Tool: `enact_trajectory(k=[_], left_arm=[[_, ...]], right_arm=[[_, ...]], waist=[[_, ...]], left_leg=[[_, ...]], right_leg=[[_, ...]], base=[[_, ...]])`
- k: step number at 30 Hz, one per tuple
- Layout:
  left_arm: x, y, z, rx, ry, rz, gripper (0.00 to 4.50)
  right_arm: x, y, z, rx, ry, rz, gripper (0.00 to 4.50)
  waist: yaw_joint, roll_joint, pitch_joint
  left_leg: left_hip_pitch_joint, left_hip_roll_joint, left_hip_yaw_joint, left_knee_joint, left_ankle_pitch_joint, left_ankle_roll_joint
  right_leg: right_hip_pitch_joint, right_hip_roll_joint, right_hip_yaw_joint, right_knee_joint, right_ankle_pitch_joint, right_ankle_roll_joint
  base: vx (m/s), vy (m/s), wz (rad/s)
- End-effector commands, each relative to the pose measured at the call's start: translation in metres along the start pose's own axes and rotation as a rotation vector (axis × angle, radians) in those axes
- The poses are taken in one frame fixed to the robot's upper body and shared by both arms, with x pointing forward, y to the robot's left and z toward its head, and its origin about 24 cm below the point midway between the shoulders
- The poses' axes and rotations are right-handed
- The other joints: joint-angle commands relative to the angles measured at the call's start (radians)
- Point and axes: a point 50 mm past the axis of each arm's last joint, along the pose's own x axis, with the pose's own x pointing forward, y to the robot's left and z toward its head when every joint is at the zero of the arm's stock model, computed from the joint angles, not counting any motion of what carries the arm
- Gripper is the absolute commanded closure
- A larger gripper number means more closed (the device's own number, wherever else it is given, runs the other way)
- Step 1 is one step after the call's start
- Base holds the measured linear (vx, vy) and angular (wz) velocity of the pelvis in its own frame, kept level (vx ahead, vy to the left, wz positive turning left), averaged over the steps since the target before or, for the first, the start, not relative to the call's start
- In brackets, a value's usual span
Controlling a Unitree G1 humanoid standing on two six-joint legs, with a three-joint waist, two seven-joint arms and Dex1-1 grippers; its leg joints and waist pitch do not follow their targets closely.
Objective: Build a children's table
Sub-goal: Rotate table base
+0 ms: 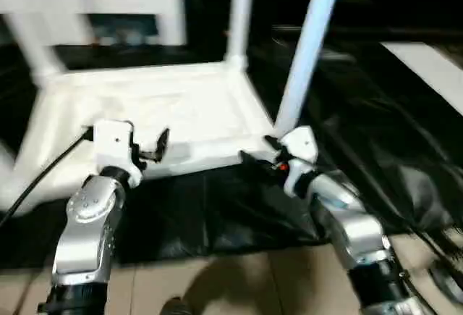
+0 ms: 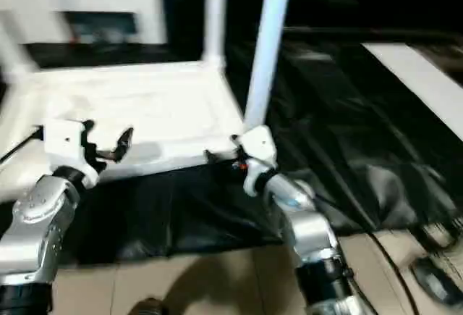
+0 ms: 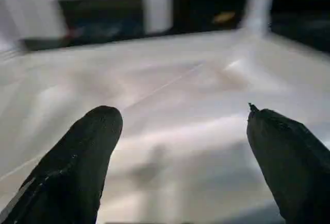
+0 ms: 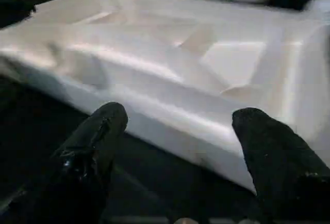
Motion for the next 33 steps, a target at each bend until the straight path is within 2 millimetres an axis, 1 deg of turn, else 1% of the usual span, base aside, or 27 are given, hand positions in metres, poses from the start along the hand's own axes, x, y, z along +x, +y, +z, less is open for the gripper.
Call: enact_trajectory(k=[1,2,3,4,5,6,7,8,9,10,11,12,13,14,16,17,18,19,20,23,24,26,28,29,30,31,33], left_arm=[[-0.002,0.01,0.007,0.017,-0.023,0.051,0.07],[-0.003,0.013,0.009,0.023,-0.032,0.073,0.07],[-0.004,0.015,0.01,0.027,-0.037,0.093,0.07],[-0.004,0.016,0.009,0.012,-0.03,0.087,0.07],[-0.004,0.016,0.009,0.012,-0.03,0.087,0.07],[-0.004,0.016,0.008,0.0,-0.023,0.081,0.07],[-0.006,0.017,0.008,-0.013,-0.036,0.09,0.03],[-0.006,0.018,0.009,-0.02,-0.046,0.099,0.03],[-0.008,0.018,0.011,-0.033,-0.074,0.102,0.03],[-0.009,0.017,0.012,-0.035,-0.083,0.1,0.03],[-0.01,0.016,0.012,-0.036,-0.09,0.097,0.03],[-0.01,0.015,0.01,-0.042,-0.091,0.101,0.03],[-0.011,0.014,0.008,-0.044,-0.09,0.101,0.03],[-0.012,0.013,0.006,-0.047,-0.087,0.1,0.03],[-0.014,0.012,0.0,-0.061,-0.086,0.103,0.03],[-0.02,0.012,-0.007,-0.062,-0.083,0.131,0.03],[-0.026,0.014,-0.014,-0.075,-0.085,0.173,0.03],[-0.028,0.015,-0.017,-0.08,-0.087,0.199,0.03],[-0.032,0.019,-0.02,-0.078,-0.084,0.251,0.03],[-0.037,0.028,-0.022,-0.088,-0.094,0.359,0.03],[-0.04,0.032,-0.021,-0.092,-0.115,0.417,0.03],[-0.04,0.032,-0.021,-0.092,-0.115,0.417,0.03],[-0.044,0.037,-0.018,-0.087,-0.152,0.492,0.03],[-0.044,0.037,-0.018,-0.087,-0.152,0.492,0.03],[-0.045,0.04,-0.016,-0.075,-0.175,0.517,0.03],[-0.045,0.04,-0.016,-0.075,-0.175,0.517,0.03],[-0.045,0.044,-0.012,-0.058,-0.206,0.547,0.03]], right_arm=[[0.005,0.0,0.007,0.002,-0.02,0.037,0.78],[0.005,-0.001,0.006,-0.002,-0.014,0.035,0.78],[0.005,-0.002,0.005,-0.007,-0.009,0.033,0.78],[0.006,-0.002,0.005,-0.012,-0.008,0.032,0.78],[0.006,-0.002,0.005,-0.012,-0.008,0.032,0.78],[0.006,-0.002,0.005,-0.015,-0.008,0.031,0.78],[0.007,-0.003,0.005,-0.014,-0.007,0.027,0.78],[0.007,-0.004,0.005,-0.013,-0.007,0.026,0.78],[0.008,-0.004,0.005,-0.012,-0.008,0.029,0.78],[0.008,-0.004,0.005,-0.015,-0.01,0.034,0.78],[0.008,-0.004,0.005,-0.018,-0.011,0.039,0.78],[0.008,-0.005,0.005,-0.02,-0.008,0.04,0.78],[0.008,-0.005,0.005,-0.02,-0.007,0.041,0.78],[0.008,-0.005,0.004,-0.021,-0.004,0.043,0.78],[0.008,-0.006,0.004,-0.027,-0.001,0.047,0.78],[0.007,-0.007,0.005,-0.038,0.001,0.055,0.78],[0.006,-0.008,0.005,-0.043,0.006,0.062,0.78],[0.005,-0.008,0.005,-0.043,0.008,0.066,0.78],[0.005,-0.009,0.005,-0.05,0.009,0.077,0.78],[0.003,-0.009,0.005,-0.058,0.009,0.101,0.78],[0.002,-0.009,0.006,-0.058,0.006,0.124,0.78],[0.002,-0.009,0.006,-0.058,0.006,0.124,0.78],[0.002,-0.007,0.005,-0.032,0.016,0.189,0.78],[0.002,-0.007,0.005,-0.032,0.016,0.189,0.78],[0.001,-0.005,0.006,-0.015,0.017,0.234,0.78],[0.001,-0.005,0.006,-0.015,0.017,0.234,0.78],[0.001,-0.003,0.005,0.017,0.02,0.313,0.78]], waist=[[0.035,-0.004,-0.057],[0.053,0.002,-0.058],[0.065,0.009,-0.061],[0.067,0.021,-0.065],[0.063,0.029,-0.07],[0.052,0.042,-0.079],[0.017,0.059,-0.08],[0.02,0.052,-0.079],[0.024,0.043,-0.069],[0.02,0.031,-0.066],[0.016,0.028,-0.062],[0.011,0.02,-0.06],[0.011,0.02,-0.059],[0.001,0.018,-0.058],[-0.015,0.013,-0.056],[-0.018,0.012,-0.056],[-0.025,0.006,-0.057],[-0.025,0.006,-0.057],[-0.031,0.001,-0.055],[-0.042,0.004,-0.057],[-0.044,0.001,-0.058],[-0.042,-0.003,-0.059],[-0.041,0.003,-0.063],[-0.041,0.002,-0.064],[-0.04,0.004,-0.067],[-0.04,0.004,-0.067],[-0.039,0.004,-0.07]], left_leg=[[-0.016,0.052,0.001,-0.013,-0.068,0.094],[-0.025,0.056,0.006,0.0,-0.041,0.125],[-0.026,0.07,0.001,-0.004,-0.018,0.132],[-0.013,0.073,0.008,-0.039,0.004,0.157],[0.004,0.075,0.015,-0.065,0.027,0.181],[0.039,0.075,0.023,-0.085,0.07,0.213],[0.086,0.093,0.013,-0.097,0.093,0.273],[0.07,0.103,0.012,-0.105,0.07,0.265],[0.04,0.1,0.029,-0.123,-0.052,0.202],[0.037,0.078,0.046,-0.127,-0.256,0.068],[0.039,0.069,0.045,-0.129,-0.354,0.003],[0.035,0.059,0.044,-0.131,-0.456,-0.074],[0.037,0.06,0.041,-0.134,-0.482,-0.092],[0.038,0.059,0.039,-0.139,-0.513,-0.111],[0.026,0.061,0.035,-0.146,-0.486,-0.105],[0.023,0.06,0.035,-0.147,-0.477,-0.102],[0.026,0.062,0.038,-0.145,-0.452,-0.085],[0.026,0.062,0.038,-0.145,-0.452,-0.085],[0.026,0.063,0.042,-0.144,-0.439,-0.074],[0.026,0.064,0.045,-0.141,-0.42,-0.065],[0.022,0.064,0.046,-0.141,-0.407,-0.06],[0.024,0.067,0.049,-0.139,-0.384,-0.05],[0.024,0.068,0.051,-0.137,-0.338,-0.04],[0.023,0.069,0.051,-0.137,-0.328,-0.035],[0.024,0.069,0.053,-0.133,-0.295,-0.025],[0.024,0.069,0.053,-0.133,-0.295,-0.025],[0.023,0.07,0.054,-0.13,-0.251,-0.013]], right_leg=[[0.064,-0.228,0.188,-0.177,-0.373,-0.11],[0.069,-0.244,0.191,-0.178,-0.247,-0.166],[0.068,-0.24,0.182,-0.171,-0.173,-0.212],[0.057,-0.186,0.152,-0.149,-0.114,-0.235],[0.047,-0.136,0.124,-0.123,-0.078,-0.232],[0.028,-0.074,0.093,-0.089,-0.031,-0.22],[-0.046,0.02,0.051,-0.003,-0.007,-0.131],[-0.044,0.016,0.055,0.004,0.003,-0.107],[-0.037,0.006,0.069,-0.011,0.014,-0.089],[-0.029,-0.026,0.097,-0.059,0.006,-0.108],[-0.028,-0.041,0.113,-0.076,-0.032,-0.113],[-0.011,-0.069,0.13,-0.1,-0.122,-0.105],[-0.01,-0.074,0.134,-0.109,-0.17,-0.094],[-0.007,-0.078,0.137,-0.125,-0.229,-0.072],[0.004,-0.079,0.136,-0.137,-0.267,-0.047],[0.006,-0.08,0.136,-0.14,-0.273,-0.043],[0.004,-0.082,0.138,-0.147,-0.278,-0.041],[0.004,-0.082,0.138,-0.147,-0.278,-0.041],[0.003,-0.08,0.139,-0.153,-0.285,-0.043],[-0.001,-0.074,0.137,-0.156,-0.276,-0.054],[0.003,-0.073,0.135,-0.155,-0.258,-0.058],[0.002,-0.07,0.135,-0.153,-0.224,-0.066],[0.006,-0.065,0.134,-0.143,-0.142,-0.087],[0.008,-0.064,0.133,-0.143,-0.116,-0.092],[0.009,-0.059,0.132,-0.136,-0.047,-0.108],[0.009,-0.059,0.132,-0.136,-0.047,-0.108],[0.015,-0.059,0.129,-0.127,0.032,-0.124]], base=[[0.0,0.0,0.0],[0.0,0.0,0.0],[0.0,0.111,0.05],[0.0,0.111,0.05],[0.006,0.14,0.07],[0.01,0.15,0.12],[0.01,0.15,0.12],[-0.02,0.146,0.11],[-0.054,0.103,0.09],[-0.054,0.103,0.09],[-0.062,0.048,0.03],[-0.066,0.019,-0.06],[-0.066,0.019,-0.06],[-0.058,0.01,-0.09],[0.0,0.0,0.0],[0.0,0.0,0.0],[0.0,0.0,0.0],[0.0,0.0,0.0],[0.0,0.0,0.0],[0.0,0.0,0.0],[0.0,0.0,0.0],[0.0,0.0,0.0],[0.0,0.0,0.0],[0.0,0.0,0.0],[0.0,0.0,0.0],[0.0,0.0,0.0],[0.0,0.0,0.0]])
